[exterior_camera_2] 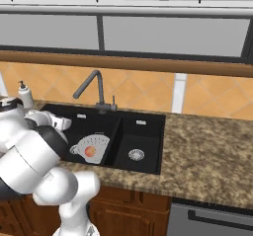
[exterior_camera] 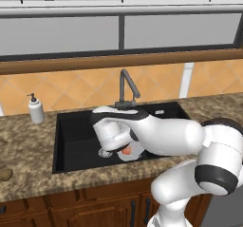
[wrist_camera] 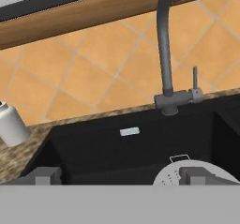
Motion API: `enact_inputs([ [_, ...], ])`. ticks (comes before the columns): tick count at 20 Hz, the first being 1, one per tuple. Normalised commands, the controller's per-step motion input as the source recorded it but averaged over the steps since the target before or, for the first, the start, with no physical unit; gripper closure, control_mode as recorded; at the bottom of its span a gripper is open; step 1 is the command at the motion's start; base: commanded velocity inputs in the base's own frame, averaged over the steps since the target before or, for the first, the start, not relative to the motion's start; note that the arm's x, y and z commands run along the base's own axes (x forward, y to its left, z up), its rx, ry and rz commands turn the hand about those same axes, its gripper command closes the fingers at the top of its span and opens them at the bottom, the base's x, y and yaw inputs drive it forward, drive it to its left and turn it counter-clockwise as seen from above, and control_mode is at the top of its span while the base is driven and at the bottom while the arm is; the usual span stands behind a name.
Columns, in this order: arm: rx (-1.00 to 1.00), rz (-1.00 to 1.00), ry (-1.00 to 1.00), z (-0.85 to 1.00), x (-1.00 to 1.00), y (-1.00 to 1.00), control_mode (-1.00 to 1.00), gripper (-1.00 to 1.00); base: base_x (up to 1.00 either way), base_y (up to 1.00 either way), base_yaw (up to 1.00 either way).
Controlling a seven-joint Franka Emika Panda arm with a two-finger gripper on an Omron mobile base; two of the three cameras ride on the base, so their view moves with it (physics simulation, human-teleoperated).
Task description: Put the colander in the sink, put the kiwi, peach in the colander, and turn on the sink faucet and pour water over the colander.
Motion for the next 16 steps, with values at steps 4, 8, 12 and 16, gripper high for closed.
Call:
enact_inputs([
  [4, -0.04, 0.08, 0.0, 0.49, -0.16, 0.59, -1.0, -1.0, 0.0, 0.0, 0.0],
  [8, -0.02, 0.09, 0.0, 0.39, 0.1, 0.51, -1.0, -1.0, 0.0, 0.0, 0.0],
  [12, -0.05, 0.09, 0.01, 0.27, 0.04, 0.59, -1.0, -1.0, 0.0, 0.0, 0.0],
  [16, -0.07, 0.09, 0.13, 0.69, -0.47, 0.35, -1.0, -1.0, 0.0, 0.0, 0.0],
])
